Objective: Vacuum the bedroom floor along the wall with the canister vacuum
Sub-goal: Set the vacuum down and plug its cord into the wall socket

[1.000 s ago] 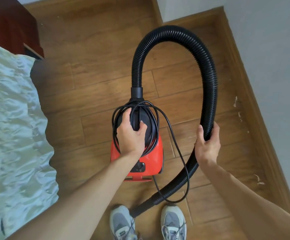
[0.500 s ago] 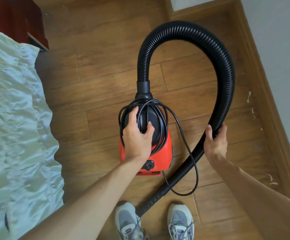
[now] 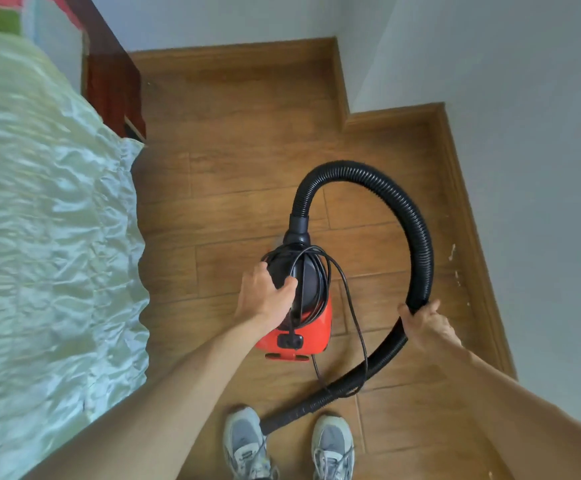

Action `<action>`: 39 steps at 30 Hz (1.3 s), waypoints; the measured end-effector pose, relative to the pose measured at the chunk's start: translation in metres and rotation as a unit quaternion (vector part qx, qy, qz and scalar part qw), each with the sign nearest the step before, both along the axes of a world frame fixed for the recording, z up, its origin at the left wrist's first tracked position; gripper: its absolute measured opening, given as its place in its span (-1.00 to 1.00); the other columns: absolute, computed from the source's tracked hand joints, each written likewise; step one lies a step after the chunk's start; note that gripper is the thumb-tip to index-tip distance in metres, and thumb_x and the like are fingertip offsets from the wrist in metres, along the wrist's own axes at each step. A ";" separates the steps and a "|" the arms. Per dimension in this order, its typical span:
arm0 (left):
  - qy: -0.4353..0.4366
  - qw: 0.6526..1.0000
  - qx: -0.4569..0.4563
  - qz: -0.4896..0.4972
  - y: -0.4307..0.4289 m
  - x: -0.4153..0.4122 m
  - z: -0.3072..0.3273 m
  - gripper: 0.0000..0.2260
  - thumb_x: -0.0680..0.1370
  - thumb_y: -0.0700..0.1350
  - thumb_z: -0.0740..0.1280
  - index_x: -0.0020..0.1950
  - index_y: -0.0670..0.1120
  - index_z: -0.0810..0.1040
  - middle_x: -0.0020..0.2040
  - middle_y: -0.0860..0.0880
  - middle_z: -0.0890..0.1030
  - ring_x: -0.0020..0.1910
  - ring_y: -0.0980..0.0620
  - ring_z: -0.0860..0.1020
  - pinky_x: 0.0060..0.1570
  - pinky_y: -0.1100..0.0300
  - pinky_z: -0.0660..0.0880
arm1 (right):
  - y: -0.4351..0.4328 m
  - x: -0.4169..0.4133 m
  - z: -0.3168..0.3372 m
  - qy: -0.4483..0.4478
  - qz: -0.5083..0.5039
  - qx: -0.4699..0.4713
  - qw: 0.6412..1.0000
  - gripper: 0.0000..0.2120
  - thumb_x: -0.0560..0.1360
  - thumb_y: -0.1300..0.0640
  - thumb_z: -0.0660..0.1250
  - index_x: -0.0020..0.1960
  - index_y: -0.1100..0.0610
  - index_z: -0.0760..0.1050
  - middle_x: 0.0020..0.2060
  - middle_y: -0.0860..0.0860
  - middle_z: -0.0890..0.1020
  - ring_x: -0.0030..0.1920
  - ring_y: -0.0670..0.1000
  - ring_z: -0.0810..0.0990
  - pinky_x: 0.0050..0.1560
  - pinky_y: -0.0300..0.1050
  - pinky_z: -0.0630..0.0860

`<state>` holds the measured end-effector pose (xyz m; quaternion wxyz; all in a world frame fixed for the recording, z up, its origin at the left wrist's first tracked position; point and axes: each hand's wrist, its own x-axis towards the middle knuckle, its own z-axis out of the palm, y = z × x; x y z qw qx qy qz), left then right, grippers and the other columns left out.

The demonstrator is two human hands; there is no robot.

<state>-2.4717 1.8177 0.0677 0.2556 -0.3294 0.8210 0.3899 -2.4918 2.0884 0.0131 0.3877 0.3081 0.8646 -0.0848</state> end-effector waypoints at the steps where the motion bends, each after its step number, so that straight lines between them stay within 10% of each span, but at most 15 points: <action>1: -0.010 1.000 -0.003 -0.008 -0.009 -0.001 0.017 -0.49 0.57 0.07 0.26 0.44 -0.14 0.33 0.39 -0.13 0.43 0.34 -0.14 0.44 0.23 0.06 0.38 | -0.003 -0.005 0.018 0.006 0.016 0.000 1.000 -0.27 0.61 -0.26 0.07 0.56 0.20 0.03 0.28 0.26 0.49 0.24 0.29 0.52 0.25 0.18 0.49; 20: -0.079 0.962 -0.108 -0.237 -0.136 0.072 0.241 -0.33 0.53 0.20 0.27 0.49 -0.15 0.18 0.43 -0.21 0.32 0.42 -0.27 0.32 0.34 -0.20 0.35 | -0.161 -0.030 0.304 0.016 0.608 -0.019 0.794 -0.33 0.59 -0.18 0.24 0.58 0.00 0.06 0.42 0.13 0.36 0.38 0.19 0.39 0.27 0.19 0.47; 39: -0.109 0.975 -0.156 -0.111 -0.096 0.100 0.209 -0.43 0.50 0.20 0.30 0.37 -0.12 0.30 0.36 -0.16 0.38 0.29 -0.20 0.44 0.19 -0.11 0.45 | -0.178 -0.108 0.251 -0.034 0.781 -0.043 0.622 -0.35 0.58 -0.21 0.23 0.55 0.03 0.14 0.43 0.17 0.37 0.42 0.22 0.36 0.26 0.19 0.50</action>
